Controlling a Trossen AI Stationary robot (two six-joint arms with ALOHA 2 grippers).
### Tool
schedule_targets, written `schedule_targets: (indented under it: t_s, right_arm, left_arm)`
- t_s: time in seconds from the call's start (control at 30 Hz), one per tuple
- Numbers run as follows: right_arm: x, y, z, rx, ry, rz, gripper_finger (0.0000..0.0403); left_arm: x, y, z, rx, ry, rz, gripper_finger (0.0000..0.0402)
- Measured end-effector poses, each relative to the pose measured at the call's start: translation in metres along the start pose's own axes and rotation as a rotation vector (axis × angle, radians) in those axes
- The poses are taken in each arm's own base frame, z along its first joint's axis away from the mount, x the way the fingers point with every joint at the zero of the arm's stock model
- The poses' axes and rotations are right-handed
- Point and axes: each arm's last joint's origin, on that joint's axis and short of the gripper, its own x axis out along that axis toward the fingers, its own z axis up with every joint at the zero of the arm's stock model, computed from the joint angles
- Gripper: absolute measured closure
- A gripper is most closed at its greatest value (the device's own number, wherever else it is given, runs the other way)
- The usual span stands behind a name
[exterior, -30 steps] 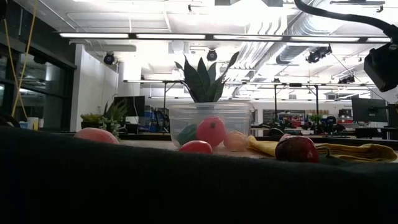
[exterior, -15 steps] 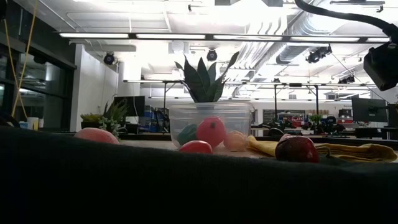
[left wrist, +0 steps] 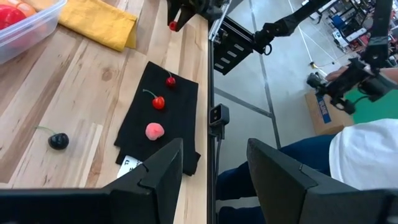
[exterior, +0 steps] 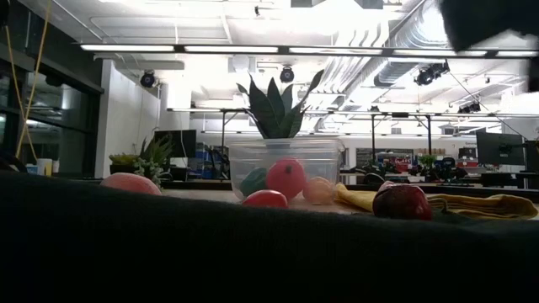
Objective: Pick and placing Produce into tupperware
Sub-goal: Put the red raspberry into the transparent container
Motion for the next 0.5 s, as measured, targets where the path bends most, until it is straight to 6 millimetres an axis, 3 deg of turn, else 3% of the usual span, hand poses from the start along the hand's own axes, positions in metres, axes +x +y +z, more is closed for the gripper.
schedule_targets:
  t_s: [0.27, 0.5]
  right_arm:
    - [-0.044, 0.003, 0.05, -0.049, -0.209, 0.083, 0.0321]
    - [-0.064, -0.003, 0.089, -0.102, -0.291, 0.097, 0.0321]
  left_arm:
    - [0.0, -0.001, 0.001, -0.005, -0.027, 0.006, 0.0234]
    - [0.0, 0.0, 0.003, -0.011, -0.065, 0.029, 0.0234]
